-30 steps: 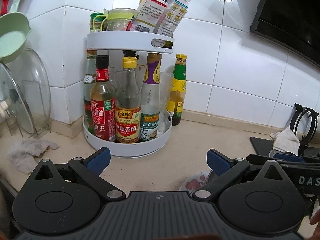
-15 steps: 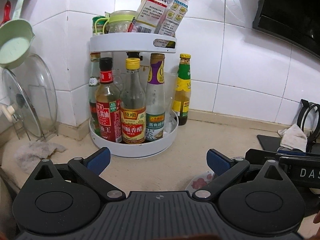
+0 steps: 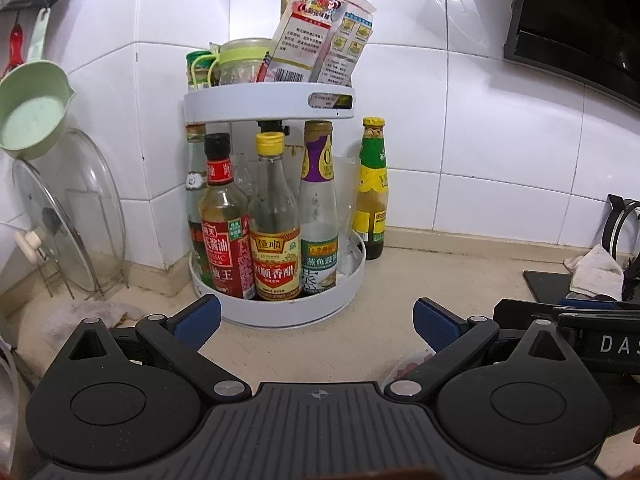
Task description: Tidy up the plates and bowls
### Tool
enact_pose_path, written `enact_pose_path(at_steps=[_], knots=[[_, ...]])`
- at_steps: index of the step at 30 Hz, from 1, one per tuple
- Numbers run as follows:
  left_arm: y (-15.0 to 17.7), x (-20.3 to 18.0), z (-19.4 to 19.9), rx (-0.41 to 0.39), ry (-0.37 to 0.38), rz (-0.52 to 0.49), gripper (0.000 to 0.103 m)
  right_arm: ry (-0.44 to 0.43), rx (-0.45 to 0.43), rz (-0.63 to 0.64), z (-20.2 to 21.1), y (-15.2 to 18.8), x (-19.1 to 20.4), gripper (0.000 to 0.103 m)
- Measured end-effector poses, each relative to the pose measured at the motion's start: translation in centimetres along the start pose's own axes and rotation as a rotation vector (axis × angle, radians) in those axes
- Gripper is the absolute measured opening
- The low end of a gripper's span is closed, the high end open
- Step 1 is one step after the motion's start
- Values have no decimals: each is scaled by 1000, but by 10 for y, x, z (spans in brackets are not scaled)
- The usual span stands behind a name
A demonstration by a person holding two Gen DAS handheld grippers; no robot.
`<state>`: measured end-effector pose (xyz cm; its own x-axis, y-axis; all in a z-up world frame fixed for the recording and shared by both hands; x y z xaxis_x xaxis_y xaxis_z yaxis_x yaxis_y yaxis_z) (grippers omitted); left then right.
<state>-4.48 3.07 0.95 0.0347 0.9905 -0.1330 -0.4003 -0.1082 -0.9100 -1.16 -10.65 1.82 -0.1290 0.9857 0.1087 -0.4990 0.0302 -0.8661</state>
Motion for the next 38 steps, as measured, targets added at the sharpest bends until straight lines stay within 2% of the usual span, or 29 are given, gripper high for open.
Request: enact_pose_path(at_steps=[8,29,38], knots=[[-5,0,5,-42,-21,-26,103,-1,-11,3,5,-2,2,74],[-9,6,12,-92,-33,-37,103,-9,-17,0,6,-5,8,74],[-7,8,8,-86,-43,-45,103,-12,-4,1,1,-4,8,74]])
Point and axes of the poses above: each gripper's, at about its wrist camera, not at the fingertips, and z roughly against the way its jaws point, x to its left, y to its underside, the point moved 7 cm from there along -z, roughly the way its jaws point, and after that the axes turned 9 degrees about z, right-handed, at the moved point
